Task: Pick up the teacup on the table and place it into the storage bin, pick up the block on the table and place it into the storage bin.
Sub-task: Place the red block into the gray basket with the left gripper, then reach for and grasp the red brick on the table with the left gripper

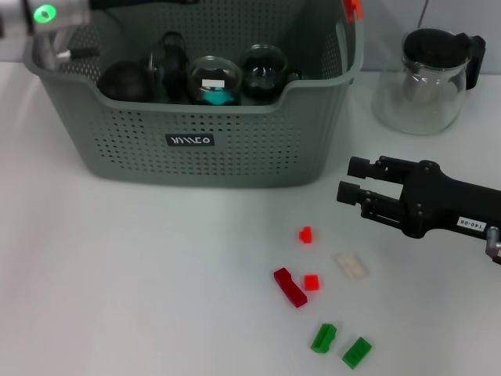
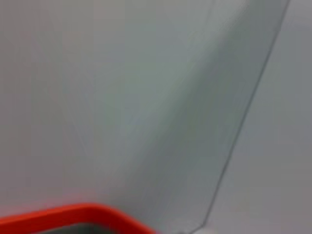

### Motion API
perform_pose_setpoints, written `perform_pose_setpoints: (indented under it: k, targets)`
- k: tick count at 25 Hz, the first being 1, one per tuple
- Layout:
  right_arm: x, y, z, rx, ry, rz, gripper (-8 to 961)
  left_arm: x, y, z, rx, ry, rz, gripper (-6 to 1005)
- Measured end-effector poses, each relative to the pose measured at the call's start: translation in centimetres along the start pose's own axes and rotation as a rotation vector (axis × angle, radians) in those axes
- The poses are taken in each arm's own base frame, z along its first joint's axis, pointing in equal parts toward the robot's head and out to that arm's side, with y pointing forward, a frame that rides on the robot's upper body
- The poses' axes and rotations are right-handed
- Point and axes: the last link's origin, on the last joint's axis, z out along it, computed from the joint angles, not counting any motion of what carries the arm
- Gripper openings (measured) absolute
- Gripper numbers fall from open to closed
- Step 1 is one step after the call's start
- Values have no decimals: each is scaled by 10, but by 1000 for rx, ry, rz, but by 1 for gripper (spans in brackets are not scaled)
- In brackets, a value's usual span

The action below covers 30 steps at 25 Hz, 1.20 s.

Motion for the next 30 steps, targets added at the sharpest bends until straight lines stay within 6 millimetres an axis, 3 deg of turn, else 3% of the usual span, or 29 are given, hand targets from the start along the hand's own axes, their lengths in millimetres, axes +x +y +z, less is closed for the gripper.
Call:
perform_pose_setpoints:
  k: [4, 10, 26, 30]
  targets:
    - [0, 0, 1, -2, -1, 3, 550, 10, -2, 22, 138, -135, 73, 274]
    - [0, 0, 1, -1, -4, 3, 550, 15, -10, 36, 276, -213, 82, 287]
    - [1, 0, 0, 2, -5, 5, 549, 10, -15, 29, 313, -212, 52, 322]
    - [1, 0, 0, 5, -6, 6, 549, 9, -13, 20, 349, -126, 39, 486]
